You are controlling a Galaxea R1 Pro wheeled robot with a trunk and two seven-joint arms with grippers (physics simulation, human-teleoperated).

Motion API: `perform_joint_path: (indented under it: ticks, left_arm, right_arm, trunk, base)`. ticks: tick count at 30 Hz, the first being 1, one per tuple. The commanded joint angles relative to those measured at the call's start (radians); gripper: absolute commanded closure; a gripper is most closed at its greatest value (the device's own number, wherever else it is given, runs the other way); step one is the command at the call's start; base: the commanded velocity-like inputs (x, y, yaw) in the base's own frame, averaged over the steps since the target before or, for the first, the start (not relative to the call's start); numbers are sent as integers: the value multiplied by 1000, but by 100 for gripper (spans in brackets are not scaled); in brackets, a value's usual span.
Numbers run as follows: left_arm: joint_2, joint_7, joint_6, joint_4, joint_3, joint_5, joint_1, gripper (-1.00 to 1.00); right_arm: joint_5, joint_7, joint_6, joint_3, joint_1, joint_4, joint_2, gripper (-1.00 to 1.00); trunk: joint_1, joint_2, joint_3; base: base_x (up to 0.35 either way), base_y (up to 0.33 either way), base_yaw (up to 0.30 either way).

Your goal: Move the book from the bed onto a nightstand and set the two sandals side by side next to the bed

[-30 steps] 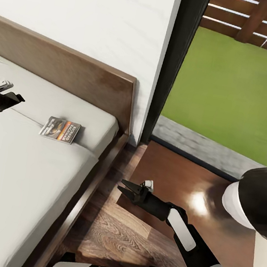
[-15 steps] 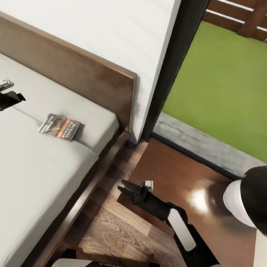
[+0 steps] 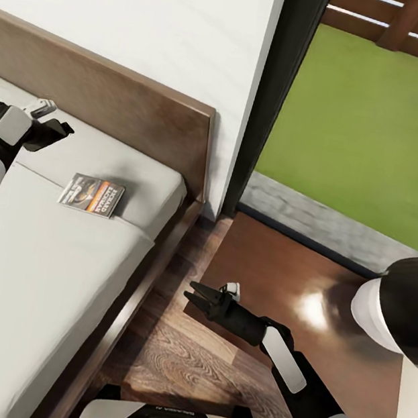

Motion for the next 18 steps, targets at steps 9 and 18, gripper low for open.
perform_joint_path:
  ticks: [9, 18]
  left_arm:
    - [-48, -3, 65, 11, -4, 4, -111, -100]
    - [-55, -52, 167, 25, -84, 3, -169, -100]
  right_arm:
    - [-9, -1, 6, 2, -1, 0, -1, -100]
    - [-9, -1, 6, 2, -1, 0, -1, -100]
  trunk:
    - [0, 0, -14]
    - [0, 0, -28]
  base:
    - [0, 0, 0]
    - [0, 0, 0]
